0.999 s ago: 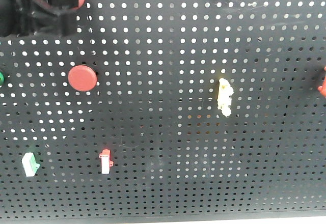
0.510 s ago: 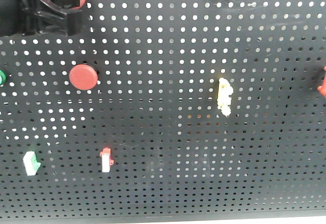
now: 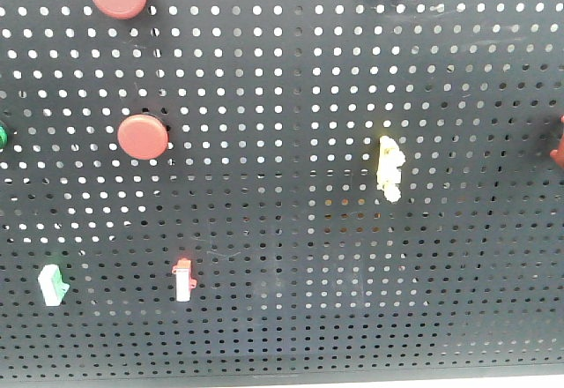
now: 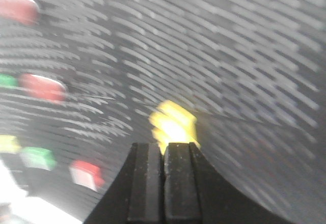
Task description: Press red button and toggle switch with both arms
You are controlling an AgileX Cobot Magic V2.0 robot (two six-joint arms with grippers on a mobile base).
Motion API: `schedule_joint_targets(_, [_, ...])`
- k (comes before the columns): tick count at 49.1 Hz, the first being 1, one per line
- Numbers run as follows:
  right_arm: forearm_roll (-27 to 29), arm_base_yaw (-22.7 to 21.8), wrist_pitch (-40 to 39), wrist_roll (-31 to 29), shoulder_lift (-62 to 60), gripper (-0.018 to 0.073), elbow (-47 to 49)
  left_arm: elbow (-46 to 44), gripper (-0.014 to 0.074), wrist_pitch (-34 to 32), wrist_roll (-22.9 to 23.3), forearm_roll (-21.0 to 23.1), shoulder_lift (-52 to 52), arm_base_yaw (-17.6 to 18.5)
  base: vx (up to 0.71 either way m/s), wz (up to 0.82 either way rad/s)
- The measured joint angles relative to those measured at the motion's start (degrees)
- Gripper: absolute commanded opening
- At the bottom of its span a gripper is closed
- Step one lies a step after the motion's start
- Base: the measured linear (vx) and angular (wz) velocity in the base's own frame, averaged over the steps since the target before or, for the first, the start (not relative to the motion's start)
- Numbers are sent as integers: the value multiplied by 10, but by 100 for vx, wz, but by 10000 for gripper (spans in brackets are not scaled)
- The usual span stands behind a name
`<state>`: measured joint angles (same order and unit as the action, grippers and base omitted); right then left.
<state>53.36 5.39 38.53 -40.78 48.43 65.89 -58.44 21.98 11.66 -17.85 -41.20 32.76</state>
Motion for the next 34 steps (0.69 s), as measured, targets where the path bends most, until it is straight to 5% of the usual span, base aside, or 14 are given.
schedule_joint_targets(5, [18,16,16,-14,61,-3,55,24,2,-1,16,0,8,0,0,0])
schedule_joint_targets(10, [6,78,1,-17,114,-3,96,28,2,-2,26,0,9,0,0,0])
schedule_joint_targets(20, [-106,225,-105,37,192,-3,143,28,2,-7,33,-1,11,0,0,0])
schedule_joint_targets(34, [-225,242,-162,141,253,-3,222,28,2,7,33,-1,12,0,0,0])
